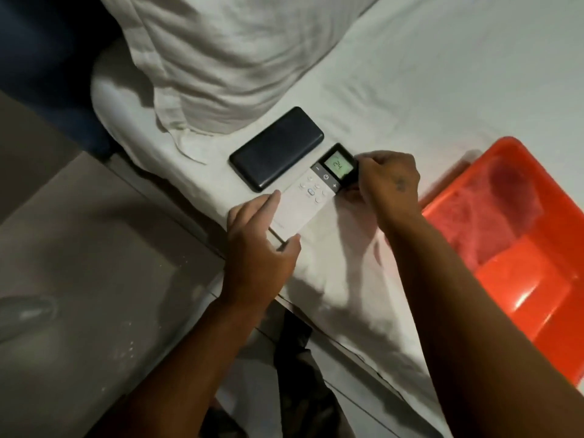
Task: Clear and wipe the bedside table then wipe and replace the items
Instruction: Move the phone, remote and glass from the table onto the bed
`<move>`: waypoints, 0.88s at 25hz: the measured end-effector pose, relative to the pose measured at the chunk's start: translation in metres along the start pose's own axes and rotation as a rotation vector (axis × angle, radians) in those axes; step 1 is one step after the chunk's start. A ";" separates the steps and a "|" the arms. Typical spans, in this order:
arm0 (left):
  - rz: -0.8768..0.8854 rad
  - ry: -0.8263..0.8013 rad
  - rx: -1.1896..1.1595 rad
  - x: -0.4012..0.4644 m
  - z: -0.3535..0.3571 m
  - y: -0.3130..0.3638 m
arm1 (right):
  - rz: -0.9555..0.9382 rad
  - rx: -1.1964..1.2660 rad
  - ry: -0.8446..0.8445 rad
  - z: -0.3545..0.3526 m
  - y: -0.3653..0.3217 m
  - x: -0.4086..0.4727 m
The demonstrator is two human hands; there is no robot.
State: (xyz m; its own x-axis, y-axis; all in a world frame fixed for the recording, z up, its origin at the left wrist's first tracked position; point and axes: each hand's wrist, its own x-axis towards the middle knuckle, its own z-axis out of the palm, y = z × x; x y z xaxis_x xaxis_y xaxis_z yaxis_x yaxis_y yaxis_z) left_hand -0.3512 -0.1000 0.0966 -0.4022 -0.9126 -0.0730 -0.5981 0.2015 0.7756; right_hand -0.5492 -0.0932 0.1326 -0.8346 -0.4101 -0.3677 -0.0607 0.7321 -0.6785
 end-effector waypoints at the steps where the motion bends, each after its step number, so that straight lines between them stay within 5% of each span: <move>1: 0.012 0.004 0.006 0.001 0.001 0.000 | 0.013 0.022 -0.011 0.001 0.000 0.004; 5: 0.056 0.016 -0.011 -0.003 -0.003 0.000 | -0.045 -0.084 0.034 0.004 -0.001 -0.005; 9: -0.071 0.096 -0.092 -0.023 -0.040 -0.048 | -0.454 -0.164 0.148 0.038 -0.020 -0.056; 11: -0.287 0.220 -0.173 -0.048 -0.071 -0.098 | -0.648 -0.073 -0.038 0.097 -0.032 -0.098; 16: -1.053 0.352 -0.432 -0.117 -0.141 -0.231 | -0.566 -0.052 -0.798 0.241 -0.012 -0.200; 19: -1.106 0.491 -0.373 -0.143 -0.176 -0.272 | -0.663 -0.227 -1.026 0.308 0.005 -0.235; 22: -0.954 0.580 -0.376 -0.134 -0.196 -0.283 | -0.735 -0.337 -1.013 0.350 0.012 -0.247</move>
State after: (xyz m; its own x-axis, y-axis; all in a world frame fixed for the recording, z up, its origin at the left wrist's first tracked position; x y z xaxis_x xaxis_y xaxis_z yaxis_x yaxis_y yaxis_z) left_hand 0.0075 -0.1044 0.0095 0.5309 -0.6820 -0.5030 -0.2049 -0.6793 0.7047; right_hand -0.1520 -0.1739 -0.0072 0.2274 -0.8902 -0.3948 -0.5833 0.2001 -0.7873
